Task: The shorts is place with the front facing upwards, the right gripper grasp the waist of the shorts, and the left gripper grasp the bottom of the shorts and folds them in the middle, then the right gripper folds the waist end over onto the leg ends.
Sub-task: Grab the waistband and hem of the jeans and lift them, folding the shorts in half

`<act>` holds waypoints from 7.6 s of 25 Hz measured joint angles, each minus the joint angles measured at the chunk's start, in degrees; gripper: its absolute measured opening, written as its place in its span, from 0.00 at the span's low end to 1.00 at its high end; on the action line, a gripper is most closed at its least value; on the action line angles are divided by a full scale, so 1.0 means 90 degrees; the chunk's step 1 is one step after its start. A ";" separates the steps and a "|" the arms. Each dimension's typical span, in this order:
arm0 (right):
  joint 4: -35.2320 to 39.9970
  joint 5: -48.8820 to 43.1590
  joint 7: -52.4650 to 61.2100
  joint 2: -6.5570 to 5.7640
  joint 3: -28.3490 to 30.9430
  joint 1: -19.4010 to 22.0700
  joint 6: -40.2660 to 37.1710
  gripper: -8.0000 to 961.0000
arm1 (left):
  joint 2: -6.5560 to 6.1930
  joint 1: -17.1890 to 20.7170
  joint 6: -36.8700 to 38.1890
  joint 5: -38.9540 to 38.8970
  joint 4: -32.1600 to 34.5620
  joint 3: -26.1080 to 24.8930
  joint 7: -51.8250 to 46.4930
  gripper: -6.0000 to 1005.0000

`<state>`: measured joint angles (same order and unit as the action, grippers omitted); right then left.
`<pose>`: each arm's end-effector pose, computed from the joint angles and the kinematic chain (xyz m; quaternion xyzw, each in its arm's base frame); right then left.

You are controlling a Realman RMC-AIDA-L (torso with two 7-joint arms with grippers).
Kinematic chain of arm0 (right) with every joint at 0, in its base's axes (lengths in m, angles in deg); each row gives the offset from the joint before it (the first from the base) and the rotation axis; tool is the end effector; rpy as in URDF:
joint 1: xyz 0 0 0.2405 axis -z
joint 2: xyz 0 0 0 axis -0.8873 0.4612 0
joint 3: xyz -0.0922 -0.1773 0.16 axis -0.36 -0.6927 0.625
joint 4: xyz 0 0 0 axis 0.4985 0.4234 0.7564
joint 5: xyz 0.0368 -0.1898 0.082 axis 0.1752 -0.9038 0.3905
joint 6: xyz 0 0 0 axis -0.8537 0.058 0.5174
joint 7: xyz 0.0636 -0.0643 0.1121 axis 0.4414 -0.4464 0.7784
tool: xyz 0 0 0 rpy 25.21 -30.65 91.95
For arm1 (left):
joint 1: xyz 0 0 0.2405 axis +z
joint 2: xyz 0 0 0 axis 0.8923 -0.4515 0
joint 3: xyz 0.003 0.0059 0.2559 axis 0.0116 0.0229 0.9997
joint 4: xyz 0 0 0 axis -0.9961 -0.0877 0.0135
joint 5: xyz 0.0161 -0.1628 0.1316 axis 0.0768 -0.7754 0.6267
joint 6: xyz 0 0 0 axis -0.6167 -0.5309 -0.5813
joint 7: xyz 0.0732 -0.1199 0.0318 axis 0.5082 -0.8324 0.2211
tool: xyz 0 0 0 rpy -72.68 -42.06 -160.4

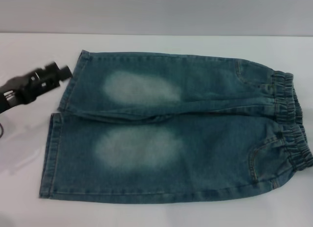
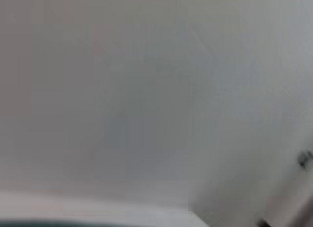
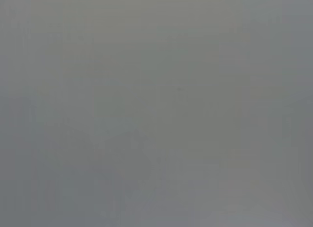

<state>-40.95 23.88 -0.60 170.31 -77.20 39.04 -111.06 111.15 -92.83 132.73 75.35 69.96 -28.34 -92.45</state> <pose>0.3753 0.3007 0.0205 -0.5599 0.3385 0.3467 0.6720 -0.3120 0.3111 0.0595 -0.8153 -0.3696 -0.4104 0.1741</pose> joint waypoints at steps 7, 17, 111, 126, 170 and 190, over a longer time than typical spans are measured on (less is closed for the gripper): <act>0.0239 0.0010 -0.0006 0.0000 0.0030 0.0067 0.0383 0.78 | -0.0324 -0.0054 0.1017 -0.0011 0.1413 0.1393 -0.2484 0.83; 0.0711 0.0005 -0.0014 -0.0003 0.0009 0.0173 0.0973 0.78 | -0.0656 0.0005 0.1110 0.0135 0.1906 0.2729 -0.4907 0.83; 0.0997 0.0070 -0.0013 -0.0048 0.0070 -0.0024 0.1366 0.78 | -0.0003 0.0056 0.0222 0.2114 0.1852 0.3025 -0.5849 0.83; 0.0992 0.0070 -0.0014 -0.0043 0.0069 -0.0011 0.1373 0.78 | 0.0061 -0.0273 0.0159 0.2064 0.1852 0.3011 -0.5783 0.83; 0.0908 0.0050 0.0036 -0.0029 0.0011 -0.0182 0.1377 0.78 | -0.0263 -0.0295 0.0108 0.2101 0.1854 0.3023 -0.5626 0.83; 0.0825 0.0034 0.0036 -0.0019 0.0011 -0.0354 0.1376 0.78 | -0.0421 0.0006 0.0165 0.2117 0.1851 0.3275 -0.5499 0.83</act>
<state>-33.52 24.18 -0.28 170.14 -77.10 35.86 -98.68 107.36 -92.77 134.21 94.41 86.62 1.13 -141.95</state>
